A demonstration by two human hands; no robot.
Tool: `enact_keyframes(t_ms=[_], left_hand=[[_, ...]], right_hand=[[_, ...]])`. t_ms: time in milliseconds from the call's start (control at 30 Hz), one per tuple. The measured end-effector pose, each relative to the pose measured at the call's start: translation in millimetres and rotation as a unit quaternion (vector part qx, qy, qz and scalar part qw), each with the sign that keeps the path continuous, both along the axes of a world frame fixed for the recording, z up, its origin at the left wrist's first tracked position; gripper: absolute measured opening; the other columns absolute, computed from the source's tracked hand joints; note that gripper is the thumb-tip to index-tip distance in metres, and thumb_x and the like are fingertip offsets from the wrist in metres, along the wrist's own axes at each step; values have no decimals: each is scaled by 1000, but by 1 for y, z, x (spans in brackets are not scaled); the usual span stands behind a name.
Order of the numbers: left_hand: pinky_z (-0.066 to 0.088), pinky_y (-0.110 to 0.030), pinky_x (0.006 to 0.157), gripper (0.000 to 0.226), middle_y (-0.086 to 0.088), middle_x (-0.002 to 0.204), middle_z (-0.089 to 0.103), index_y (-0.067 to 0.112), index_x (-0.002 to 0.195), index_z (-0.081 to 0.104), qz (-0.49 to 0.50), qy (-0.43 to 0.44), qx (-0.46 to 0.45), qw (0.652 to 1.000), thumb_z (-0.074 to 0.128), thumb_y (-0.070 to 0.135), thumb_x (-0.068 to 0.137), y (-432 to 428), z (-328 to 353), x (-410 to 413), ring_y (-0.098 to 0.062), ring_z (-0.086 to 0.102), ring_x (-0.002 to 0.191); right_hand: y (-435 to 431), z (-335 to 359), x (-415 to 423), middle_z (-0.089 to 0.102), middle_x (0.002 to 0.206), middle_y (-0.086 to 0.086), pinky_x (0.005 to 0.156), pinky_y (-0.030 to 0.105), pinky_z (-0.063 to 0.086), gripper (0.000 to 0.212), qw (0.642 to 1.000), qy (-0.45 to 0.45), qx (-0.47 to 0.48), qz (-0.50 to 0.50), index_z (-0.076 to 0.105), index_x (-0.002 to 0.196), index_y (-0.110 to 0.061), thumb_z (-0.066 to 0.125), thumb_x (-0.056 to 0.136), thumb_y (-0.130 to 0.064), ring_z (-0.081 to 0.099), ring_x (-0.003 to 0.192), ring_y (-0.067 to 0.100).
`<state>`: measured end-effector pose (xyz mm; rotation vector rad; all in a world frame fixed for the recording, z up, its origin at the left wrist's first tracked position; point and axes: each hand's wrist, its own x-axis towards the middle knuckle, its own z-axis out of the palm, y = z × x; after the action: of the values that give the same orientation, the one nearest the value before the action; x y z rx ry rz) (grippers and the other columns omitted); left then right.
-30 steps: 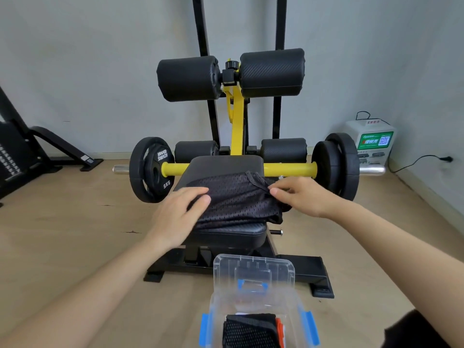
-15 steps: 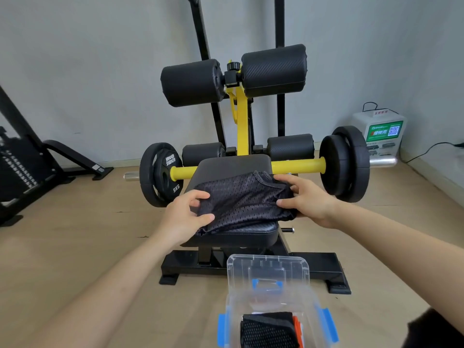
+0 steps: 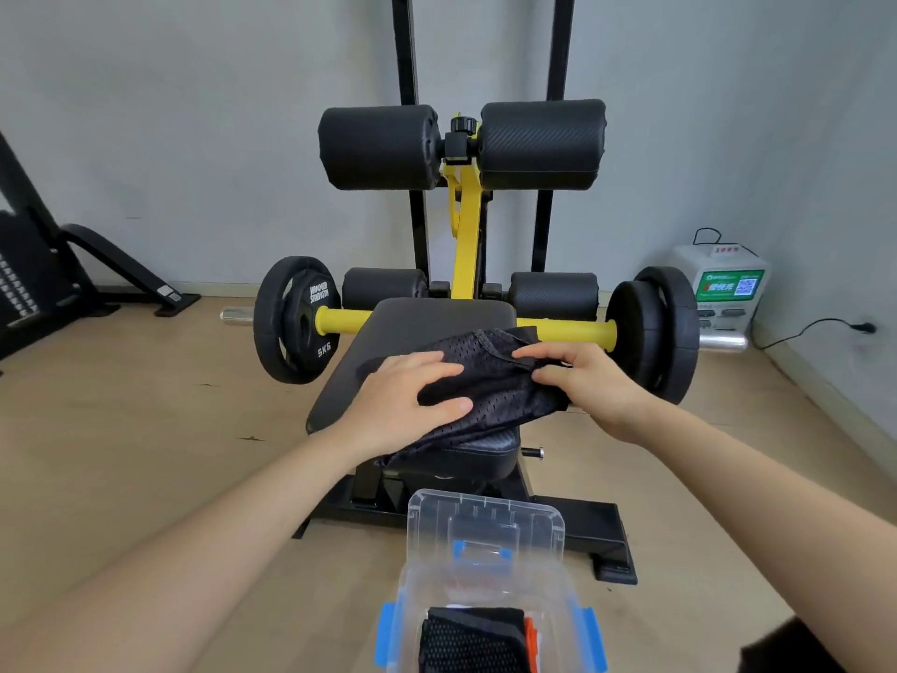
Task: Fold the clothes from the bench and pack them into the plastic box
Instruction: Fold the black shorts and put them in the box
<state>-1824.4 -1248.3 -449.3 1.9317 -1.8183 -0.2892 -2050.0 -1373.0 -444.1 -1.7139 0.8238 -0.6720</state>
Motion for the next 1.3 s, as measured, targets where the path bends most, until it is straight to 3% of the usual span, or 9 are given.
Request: enact_keyframes(t_ms=[100, 400, 567, 733, 833, 933, 1000, 1100, 1300], left_hand=[[18, -52, 118, 92, 15, 162, 28, 46, 148, 38, 11, -61, 58, 996, 41, 88, 66, -12, -4, -3, -17, 18, 149], [15, -47, 118, 88, 13, 165, 21, 44, 153, 29, 75, -118, 51, 989, 41, 86, 77, -24, -13, -27, -23, 16, 149], [22, -49, 118, 74, 9, 160, 34, 39, 147, 43, 19, 8, -5, 1000, 61, 70, 83, -9, -2, -5, -20, 25, 147], [45, -42, 100, 55, 21, 118, 60, 40, 115, 66, 33, -11, -69, 997, 59, 72, 71, 33, -2, 53, -7, 52, 113], [50, -39, 99, 32, 21, 111, 64, 38, 110, 69, 57, 62, -72, 994, 75, 49, 80, 46, -7, 76, 0, 57, 108], [52, -35, 97, 23, 17, 108, 68, 34, 111, 70, 90, 134, -132, 978, 72, 28, 89, 52, -4, 87, 2, 61, 105], [51, -33, 97, 23, 17, 110, 68, 35, 114, 68, 93, 170, -154, 969, 68, 26, 93, 54, 1, 87, 1, 61, 106], [48, -33, 101, 31, 17, 124, 61, 37, 127, 61, 64, 179, -151, 970, 63, 30, 96, 55, 5, 77, 0, 56, 116], [18, -37, 117, 48, 23, 152, 37, 46, 144, 46, -49, 74, -72, 993, 48, 48, 96, 47, 12, 46, -4, 18, 144]], right_hand=[[1, 0, 0, 72, 113, 6, 87, 32, 59, 31, 1000, -6, 10, 8, 68, 120, -18, 69, 90, -8, 71, 100, 18], [0, 24, 15, 65, 122, -2, 88, 28, 58, 56, 995, 2, -96, 6, 61, 132, -19, 65, 83, 10, 64, 109, 10], [9, 37, 29, 64, 122, -8, 88, 26, 58, 56, 987, 23, -158, 27, 61, 132, -22, 64, 85, 8, 62, 109, 0], [20, 44, 42, 61, 126, -10, 97, 33, 54, 59, 969, 65, -234, 44, 57, 136, -25, 64, 85, 5, 57, 117, 5], [37, 45, 58, 57, 134, -9, 108, 31, 45, 62, 948, 88, -297, 76, 55, 138, -25, 66, 83, 3, 51, 125, 3], [59, 41, 72, 56, 135, -12, 105, 21, 44, 66, 933, 86, -306, 167, 52, 140, -30, 73, 82, -5, 54, 119, -1], [66, 41, 72, 60, 134, -9, 99, 25, 50, 67, 953, 36, -225, 201, 54, 139, -28, 79, 80, -7, 63, 112, 6], [61, 41, 61, 67, 125, -3, 94, 35, 55, 53, 976, -51, -164, 137, 63, 129, -21, 76, 82, 0, 69, 104, 16], [51, 21, 51, 75, 104, -3, 93, 38, 56, 27, 973, 15, -206, 100, 73, 107, -17, 73, 85, -2, 70, 98, 14]])
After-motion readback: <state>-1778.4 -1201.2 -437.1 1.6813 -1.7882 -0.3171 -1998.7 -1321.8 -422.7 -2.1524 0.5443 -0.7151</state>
